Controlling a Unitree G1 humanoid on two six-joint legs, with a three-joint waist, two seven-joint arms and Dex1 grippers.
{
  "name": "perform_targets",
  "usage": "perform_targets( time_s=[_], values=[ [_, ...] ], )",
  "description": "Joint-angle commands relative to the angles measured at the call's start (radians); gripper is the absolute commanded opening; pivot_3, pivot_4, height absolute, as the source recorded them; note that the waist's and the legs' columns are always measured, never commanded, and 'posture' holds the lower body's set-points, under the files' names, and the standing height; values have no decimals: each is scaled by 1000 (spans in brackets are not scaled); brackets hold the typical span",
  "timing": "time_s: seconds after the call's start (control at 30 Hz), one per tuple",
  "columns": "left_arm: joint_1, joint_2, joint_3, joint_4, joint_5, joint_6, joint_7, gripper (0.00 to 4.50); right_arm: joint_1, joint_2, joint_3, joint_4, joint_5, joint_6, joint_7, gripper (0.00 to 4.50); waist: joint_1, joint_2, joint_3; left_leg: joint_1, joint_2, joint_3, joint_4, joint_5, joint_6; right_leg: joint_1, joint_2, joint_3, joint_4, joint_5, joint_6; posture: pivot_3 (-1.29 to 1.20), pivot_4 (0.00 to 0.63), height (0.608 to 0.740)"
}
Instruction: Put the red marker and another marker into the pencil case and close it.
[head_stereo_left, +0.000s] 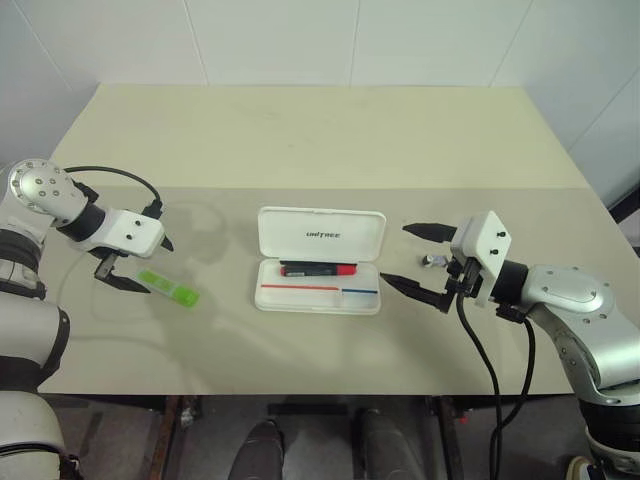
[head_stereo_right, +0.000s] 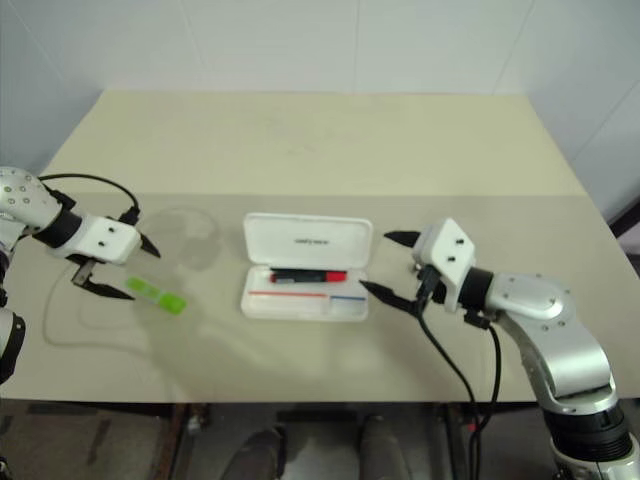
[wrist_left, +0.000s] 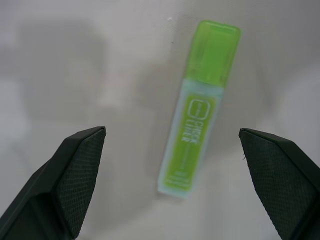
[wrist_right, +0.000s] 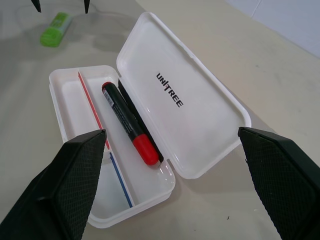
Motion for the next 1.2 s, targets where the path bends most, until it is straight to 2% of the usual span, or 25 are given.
perform_targets(
  time_s=[0.03,0.2,0.47,0.7,0.73,0.87,1.03,1.1,1.2],
  values=[
    [-6,0,-2,14,10,-49,-112,4500,1,-8,-35,-42,16,-9,-15,4464,1,0,0,0,0,0,0,0,0,0,0,0,0,0,0,0,150,740],
    [36,-16,-28,7,-25,-86,-112,4500,10,-15,-45,-53,18,-6,-19,4464,2,0,0,0,0,0,0,0,0,0,0,0,0,0,0,0,150,740],
    [95,14,-78,-9,-67,-134,-112,4500,16,-17,-53,-61,20,-2,-22,4464,1,0,0,0,0,0,0,0,0,0,0,0,1,0,0,0,150,740],
    [119,-17,-16,-4,-28,-146,-112,4500,-9,-17,-46,-57,22,-2,-24,4464,3,0,0,0,0,0,1,0,0,0,0,0,2,0,0,0,150,740],
    [119,-20,-9,-4,-22,-145,-112,4111,-13,-18,-46,-56,23,-1,-23,4500,3,0,0,0,0,0,1,0,0,0,0,0,2,0,0,0,150,740],
    [112,-30,17,-2,20,-145,-88,3047,-27,-19,-44,-60,27,3,-22,4500,7,0,0,1,0,0,1,0,0,0,0,0,3,0,0,0,150,740],
    [113,-29,28,3,81,-162,-67,1380,-37,-18,-39,-65,29,7,-24,4500,5,0,0,1,0,-1,3,1,1,2,0,0,5,0,0,0,150,740],
    [116,-30,36,4,94,-166,-61,997,-41,-18,-38,-66,30,8,-24,4500,5,0,0,2,0,0,3,1,1,2,0,0,5,0,0,0,150,740],
    [126,-51,78,0,45,-132,-103,998,-34,-18,-39,-67,28,5,-22,4500,5,0,0,3,0,0,3,1,1,2,0,0,6,0,0,0,150,740]
  ],
)
